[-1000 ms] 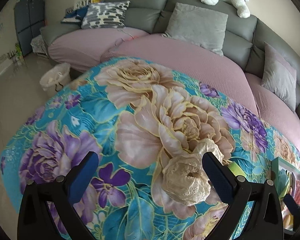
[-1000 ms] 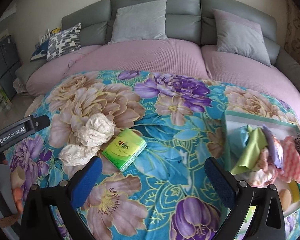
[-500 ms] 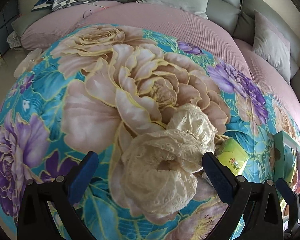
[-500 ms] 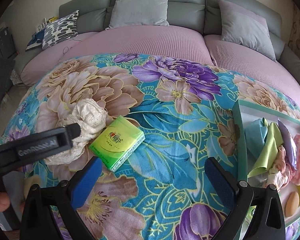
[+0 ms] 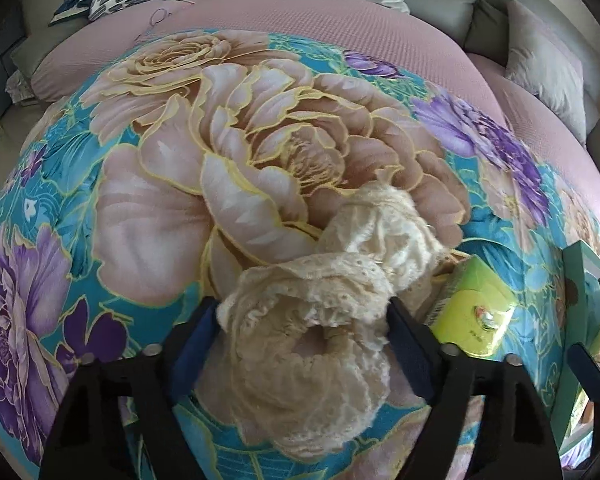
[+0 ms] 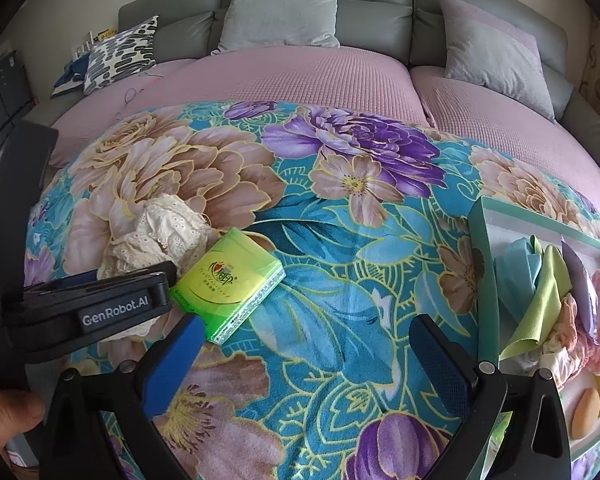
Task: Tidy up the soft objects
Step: 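Grasp the cream lace cloth with the left tool, then grasp the green tissue pack with the right tool while the left tool holds the lace cloth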
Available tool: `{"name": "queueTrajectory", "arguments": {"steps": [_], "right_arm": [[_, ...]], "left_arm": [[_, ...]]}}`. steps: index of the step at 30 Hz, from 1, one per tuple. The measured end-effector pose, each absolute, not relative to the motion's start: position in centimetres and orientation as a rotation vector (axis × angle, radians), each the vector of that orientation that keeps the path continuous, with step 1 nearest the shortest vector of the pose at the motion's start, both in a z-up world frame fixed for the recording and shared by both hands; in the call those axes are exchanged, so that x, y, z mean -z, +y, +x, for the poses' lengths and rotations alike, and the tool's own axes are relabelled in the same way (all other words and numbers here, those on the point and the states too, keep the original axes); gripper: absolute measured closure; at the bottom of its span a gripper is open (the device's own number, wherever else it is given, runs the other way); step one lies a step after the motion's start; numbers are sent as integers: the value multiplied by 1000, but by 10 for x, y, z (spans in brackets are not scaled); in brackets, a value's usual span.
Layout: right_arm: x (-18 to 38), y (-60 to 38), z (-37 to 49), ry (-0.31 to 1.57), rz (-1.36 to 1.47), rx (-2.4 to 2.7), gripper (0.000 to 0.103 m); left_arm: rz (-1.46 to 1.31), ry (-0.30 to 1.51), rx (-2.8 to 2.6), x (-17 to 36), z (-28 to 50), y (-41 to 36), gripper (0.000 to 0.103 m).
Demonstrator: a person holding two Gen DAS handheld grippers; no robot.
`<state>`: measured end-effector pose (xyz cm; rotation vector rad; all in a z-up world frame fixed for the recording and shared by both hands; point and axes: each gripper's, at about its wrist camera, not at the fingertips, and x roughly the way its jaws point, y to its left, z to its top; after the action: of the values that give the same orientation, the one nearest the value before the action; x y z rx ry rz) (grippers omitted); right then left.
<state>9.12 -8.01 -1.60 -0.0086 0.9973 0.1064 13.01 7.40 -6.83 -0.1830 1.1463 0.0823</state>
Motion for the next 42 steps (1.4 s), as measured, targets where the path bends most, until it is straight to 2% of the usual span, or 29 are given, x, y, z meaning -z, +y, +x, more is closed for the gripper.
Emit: {"name": "queueTrajectory", "arguments": {"steps": [7,12,33,42], "right_arm": [[18,-78,91,1003,-11,-110,0],[21,-74,93,1010,-27,-116,0],[44,-34,104,1001,-138,-196,0],[47,-42,111,984,-61,-193,0]], "left_arm": [[-200,1138,9,66,128,61,66],[-223,1134,62,66,125,55,77],[-303,1071,-48,42,113,112,80],[-304,1052,-87,36,110,121,80]]}}
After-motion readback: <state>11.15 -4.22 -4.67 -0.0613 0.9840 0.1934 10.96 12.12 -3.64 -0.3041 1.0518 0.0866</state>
